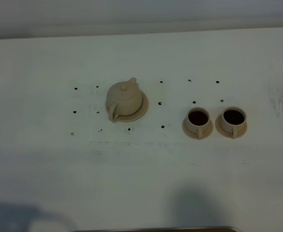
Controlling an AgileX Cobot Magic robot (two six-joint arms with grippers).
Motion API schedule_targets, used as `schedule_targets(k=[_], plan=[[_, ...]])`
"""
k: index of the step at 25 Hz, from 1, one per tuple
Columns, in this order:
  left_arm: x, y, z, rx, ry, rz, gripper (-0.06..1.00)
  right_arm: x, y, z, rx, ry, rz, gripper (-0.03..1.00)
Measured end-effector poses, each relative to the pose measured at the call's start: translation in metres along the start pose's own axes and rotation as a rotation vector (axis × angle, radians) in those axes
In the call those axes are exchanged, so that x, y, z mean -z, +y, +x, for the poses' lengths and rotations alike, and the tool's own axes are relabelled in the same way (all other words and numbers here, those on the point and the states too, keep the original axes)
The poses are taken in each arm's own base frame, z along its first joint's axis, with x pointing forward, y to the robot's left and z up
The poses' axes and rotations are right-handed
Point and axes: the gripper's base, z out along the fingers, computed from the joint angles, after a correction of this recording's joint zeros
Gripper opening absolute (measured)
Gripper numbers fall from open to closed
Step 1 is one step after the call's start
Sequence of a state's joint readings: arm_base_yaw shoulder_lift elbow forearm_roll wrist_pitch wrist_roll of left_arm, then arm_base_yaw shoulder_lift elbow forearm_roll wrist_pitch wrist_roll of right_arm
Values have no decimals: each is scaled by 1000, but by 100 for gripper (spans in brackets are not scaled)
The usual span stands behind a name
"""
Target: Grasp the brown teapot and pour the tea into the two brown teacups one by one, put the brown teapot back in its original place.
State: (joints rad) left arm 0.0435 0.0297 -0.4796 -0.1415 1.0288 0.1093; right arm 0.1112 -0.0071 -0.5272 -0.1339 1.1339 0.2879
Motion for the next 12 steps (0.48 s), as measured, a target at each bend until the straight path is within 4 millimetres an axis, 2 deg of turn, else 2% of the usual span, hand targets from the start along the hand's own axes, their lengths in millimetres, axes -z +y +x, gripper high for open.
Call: schedule_targets(k=[3, 12], plan=[[0, 0, 8, 1, 11, -1, 59, 0, 0, 0, 0, 0, 0, 41], [0, 1, 9, 29, 17, -17, 59, 0, 0, 0, 0, 0, 0, 41]])
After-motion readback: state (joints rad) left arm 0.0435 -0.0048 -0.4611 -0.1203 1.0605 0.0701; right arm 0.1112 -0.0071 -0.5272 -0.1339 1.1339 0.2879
